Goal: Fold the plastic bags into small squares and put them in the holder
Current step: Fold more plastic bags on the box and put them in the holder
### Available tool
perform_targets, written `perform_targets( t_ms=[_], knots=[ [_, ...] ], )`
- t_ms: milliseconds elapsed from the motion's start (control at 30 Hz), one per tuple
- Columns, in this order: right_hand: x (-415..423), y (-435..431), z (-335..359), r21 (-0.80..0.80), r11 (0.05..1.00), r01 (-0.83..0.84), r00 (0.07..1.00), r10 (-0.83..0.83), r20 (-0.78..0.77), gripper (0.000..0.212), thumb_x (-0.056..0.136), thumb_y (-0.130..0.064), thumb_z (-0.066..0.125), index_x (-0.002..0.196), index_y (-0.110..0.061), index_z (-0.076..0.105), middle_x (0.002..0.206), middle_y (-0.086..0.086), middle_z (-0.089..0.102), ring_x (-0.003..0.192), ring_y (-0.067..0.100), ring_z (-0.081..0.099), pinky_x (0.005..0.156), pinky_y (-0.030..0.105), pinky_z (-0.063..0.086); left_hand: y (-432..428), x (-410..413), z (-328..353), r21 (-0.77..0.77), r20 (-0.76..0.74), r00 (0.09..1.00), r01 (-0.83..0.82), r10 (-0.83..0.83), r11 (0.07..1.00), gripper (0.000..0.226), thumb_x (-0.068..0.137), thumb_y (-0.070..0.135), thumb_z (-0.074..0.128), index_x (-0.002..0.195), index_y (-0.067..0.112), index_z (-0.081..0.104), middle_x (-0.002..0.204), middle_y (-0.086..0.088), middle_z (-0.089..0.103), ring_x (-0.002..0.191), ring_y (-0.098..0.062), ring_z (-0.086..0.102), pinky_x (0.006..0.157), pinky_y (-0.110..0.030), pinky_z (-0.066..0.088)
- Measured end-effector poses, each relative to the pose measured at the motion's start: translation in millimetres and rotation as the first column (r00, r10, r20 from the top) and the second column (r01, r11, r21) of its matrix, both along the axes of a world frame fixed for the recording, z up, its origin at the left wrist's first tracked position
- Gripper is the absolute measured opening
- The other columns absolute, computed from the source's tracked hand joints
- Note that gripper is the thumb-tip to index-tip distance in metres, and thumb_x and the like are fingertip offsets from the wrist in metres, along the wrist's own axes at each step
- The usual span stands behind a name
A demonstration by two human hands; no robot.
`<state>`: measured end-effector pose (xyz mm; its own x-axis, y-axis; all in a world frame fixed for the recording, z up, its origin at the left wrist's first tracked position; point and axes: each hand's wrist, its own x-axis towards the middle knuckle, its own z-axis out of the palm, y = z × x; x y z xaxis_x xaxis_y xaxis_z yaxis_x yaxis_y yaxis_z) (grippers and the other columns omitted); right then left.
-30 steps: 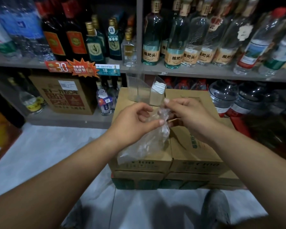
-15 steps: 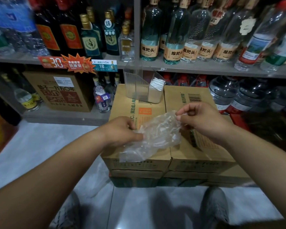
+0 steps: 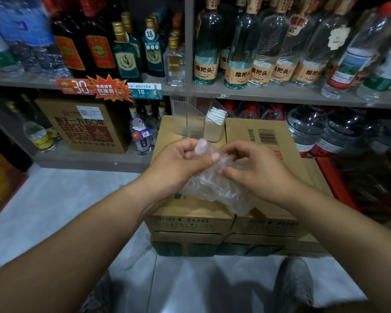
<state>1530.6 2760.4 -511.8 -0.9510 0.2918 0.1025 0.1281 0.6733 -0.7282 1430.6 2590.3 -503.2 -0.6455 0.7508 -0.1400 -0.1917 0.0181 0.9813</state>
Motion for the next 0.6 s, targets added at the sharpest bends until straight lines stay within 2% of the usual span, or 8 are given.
perform_targets(
  t_ms=[67, 133, 200, 333, 400, 467, 533, 600],
  knots=[
    [-2.1, 3.8, -0.8, -0.104, 0.994, 0.047, 0.998, -0.051, -0.042, 0.024, 0.082, -0.022, 0.082, 0.097, -0.035, 0.068, 0.091, -0.007, 0.070, 0.084, 0.007, 0.068, 0.073, 0.028, 0.056, -3.1, -0.5, -0.8, -0.038, 0.023, 1.000, 0.017, -0.016, 0.999, 0.045, 0.073, 0.015, 0.079, 0.115, 0.007, 0.065, 0.098, -0.012, 0.078, 0.084, -0.023, 0.076, 0.073, -0.031, 0.063],
    [-2.6, 8.5, -3.1, -0.128, 0.989, 0.070, 0.997, -0.075, -0.034, 0.018, 0.083, -0.020, 0.082, 0.092, -0.029, 0.069, 0.088, -0.002, 0.072, 0.082, 0.015, 0.070, 0.075, 0.041, 0.060, -6.9, -3.8, -6.0, -0.142, -0.043, 0.999, 0.002, -0.008, 0.990, 0.043, 0.075, 0.010, 0.082, 0.115, 0.007, 0.065, 0.101, -0.014, 0.077, 0.088, -0.025, 0.076, 0.075, -0.032, 0.063],
    [-1.9, 12.6, -5.0, -0.142, 0.987, 0.080, 0.997, -0.080, 0.007, 0.015, 0.082, -0.023, 0.082, 0.088, -0.026, 0.069, 0.089, -0.003, 0.072, 0.084, 0.015, 0.070, 0.080, 0.046, 0.060, -9.8, -6.8, -12.5, -0.220, -0.140, 0.990, -0.043, 0.012, 0.975, 0.031, 0.081, 0.003, 0.080, 0.109, 0.003, 0.066, 0.102, -0.021, 0.074, 0.089, -0.031, 0.075, 0.074, -0.030, 0.063],
    [-5.1, 12.2, -5.3, -0.163, 0.986, 0.035, 0.999, -0.034, 0.007, 0.024, 0.081, -0.042, 0.078, 0.095, -0.027, 0.067, 0.099, -0.006, 0.071, 0.096, 0.008, 0.067, 0.087, 0.031, 0.053, -12.5, -5.3, -20.0, -0.228, -0.222, 0.975, -0.064, 0.012, 0.972, 0.023, 0.085, 0.003, 0.077, 0.106, 0.000, 0.067, 0.103, -0.028, 0.071, 0.094, -0.037, 0.072, 0.082, -0.039, 0.061],
    [-10.1, 10.6, -6.6, -0.182, 0.982, 0.047, 0.999, -0.050, -0.007, 0.009, 0.087, -0.028, 0.077, 0.090, -0.024, 0.069, 0.090, 0.000, 0.072, 0.083, 0.007, 0.066, 0.078, 0.030, 0.055, -12.8, -3.1, -20.3, -0.241, -0.251, 0.968, -0.063, 0.000, 0.968, 0.024, 0.085, 0.004, 0.078, 0.106, 0.005, 0.067, 0.101, -0.028, 0.070, 0.088, -0.031, 0.074, 0.081, -0.038, 0.060],
    [-14.5, 13.7, -7.1, -0.202, 0.976, 0.085, 0.996, -0.090, -0.019, 0.009, 0.091, -0.017, 0.074, 0.083, -0.019, 0.069, 0.078, 0.006, 0.069, 0.068, 0.009, 0.060, 0.067, 0.029, 0.052, -14.3, -3.3, -20.6, -0.268, -0.256, 0.967, -0.084, 0.013, 0.960, 0.024, 0.084, 0.004, 0.079, 0.104, 0.006, 0.067, 0.097, -0.030, 0.069, 0.076, -0.023, 0.069, 0.072, -0.032, 0.060],
    [-18.3, 20.7, -7.3, -0.235, 0.961, 0.148, 0.987, -0.158, -0.026, 0.011, 0.092, -0.018, 0.073, 0.082, -0.014, 0.069, 0.076, 0.012, 0.067, 0.063, 0.012, 0.057, 0.061, 0.029, 0.050, -16.5, -6.5, -22.1, -0.342, -0.276, 0.961, -0.108, 0.010, 0.934, 0.023, 0.080, 0.007, 0.083, 0.098, 0.005, 0.069, 0.093, -0.028, 0.070, 0.070, -0.020, 0.065, 0.064, -0.030, 0.059],
    [-21.8, 26.8, -9.0, -0.262, 0.945, 0.195, 0.977, -0.212, -0.037, 0.015, 0.090, -0.023, 0.076, 0.080, -0.015, 0.069, 0.073, 0.009, 0.064, 0.060, 0.012, 0.055, 0.056, 0.027, 0.050, -18.8, -8.9, -23.7, -0.426, -0.277, 0.961, -0.099, -0.025, 0.899, 0.022, 0.078, 0.011, 0.086, 0.093, 0.005, 0.071, 0.090, -0.019, 0.073, 0.070, -0.018, 0.066, 0.060, -0.024, 0.057]
  ],
)
